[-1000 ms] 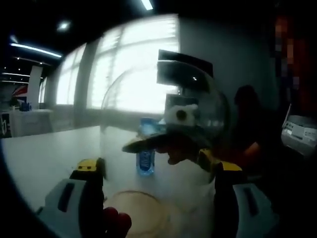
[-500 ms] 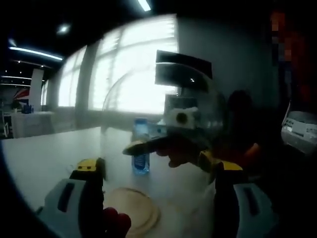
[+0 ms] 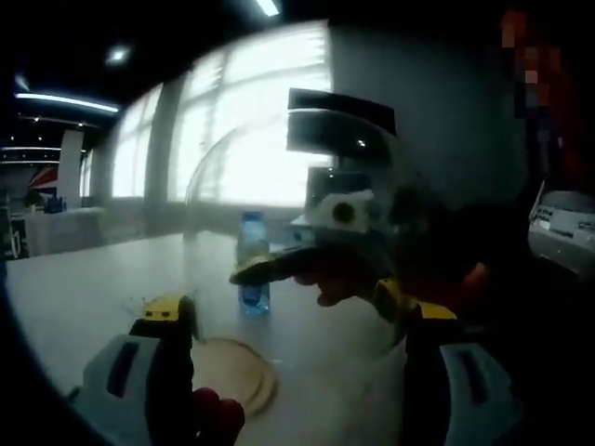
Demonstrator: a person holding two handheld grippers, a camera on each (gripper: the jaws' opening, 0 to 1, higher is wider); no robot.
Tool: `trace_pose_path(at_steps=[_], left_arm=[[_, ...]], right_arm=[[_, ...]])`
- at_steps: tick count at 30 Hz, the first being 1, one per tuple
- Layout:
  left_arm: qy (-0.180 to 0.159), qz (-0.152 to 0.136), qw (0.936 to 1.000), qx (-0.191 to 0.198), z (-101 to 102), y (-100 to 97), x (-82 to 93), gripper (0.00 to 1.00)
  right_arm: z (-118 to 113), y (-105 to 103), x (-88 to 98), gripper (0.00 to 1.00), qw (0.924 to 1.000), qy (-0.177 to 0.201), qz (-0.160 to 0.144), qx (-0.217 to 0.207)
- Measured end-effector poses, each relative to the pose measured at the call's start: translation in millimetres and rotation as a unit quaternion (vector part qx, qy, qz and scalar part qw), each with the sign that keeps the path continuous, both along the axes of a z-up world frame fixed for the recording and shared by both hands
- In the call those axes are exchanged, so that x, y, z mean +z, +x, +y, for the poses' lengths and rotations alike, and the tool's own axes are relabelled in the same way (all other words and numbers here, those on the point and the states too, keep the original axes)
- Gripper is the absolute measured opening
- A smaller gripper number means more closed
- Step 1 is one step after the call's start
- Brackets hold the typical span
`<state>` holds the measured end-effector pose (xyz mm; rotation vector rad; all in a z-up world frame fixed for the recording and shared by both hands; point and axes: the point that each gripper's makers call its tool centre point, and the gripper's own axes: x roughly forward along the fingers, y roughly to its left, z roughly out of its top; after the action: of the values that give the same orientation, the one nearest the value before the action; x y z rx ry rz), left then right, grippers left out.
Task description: Open the cover put in the Mizone put the cover back on
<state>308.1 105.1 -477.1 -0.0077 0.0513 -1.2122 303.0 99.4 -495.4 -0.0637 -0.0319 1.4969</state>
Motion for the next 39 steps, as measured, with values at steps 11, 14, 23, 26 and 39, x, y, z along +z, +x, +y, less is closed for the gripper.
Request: trace_pose_path(at_steps=[11, 14, 23, 26, 39], left_arm=[[-0.005, 0.005, 0.9999, 0.010, -1.4, -15.4, -0.5, 0.82], [-0.007, 0.004, 0.9998, 0.016, -1.5, -18.5, 1.5, 0.82], [-0.015, 0.010, 0.9994, 0.028, -1.1, -24.8, 6.6, 0.82], [-0.025, 0.005, 0.9991, 0.034, -1.4, -29.1, 12.2, 0.82], [-0.023, 0.006, 0.9995, 0.023, 1.8, -50.8, 6.5, 0.83]], right_arm=[[-0.2, -15.0, 0.1, 0.90, 0.9999, 0.011, 0.007, 0.007], [-0.6, -17.0, 0.8, 0.90, 0.9998, 0.010, 0.012, 0.011], [0.1, -23.1, 4.8, 0.90, 0.9996, 0.011, 0.022, 0.018], [-1.0, -27.4, 9.9, 0.90, 0.9994, 0.015, 0.024, 0.022], [2.7, -50.5, 7.3, 0.90, 0.9998, 0.009, 0.012, 0.010]])
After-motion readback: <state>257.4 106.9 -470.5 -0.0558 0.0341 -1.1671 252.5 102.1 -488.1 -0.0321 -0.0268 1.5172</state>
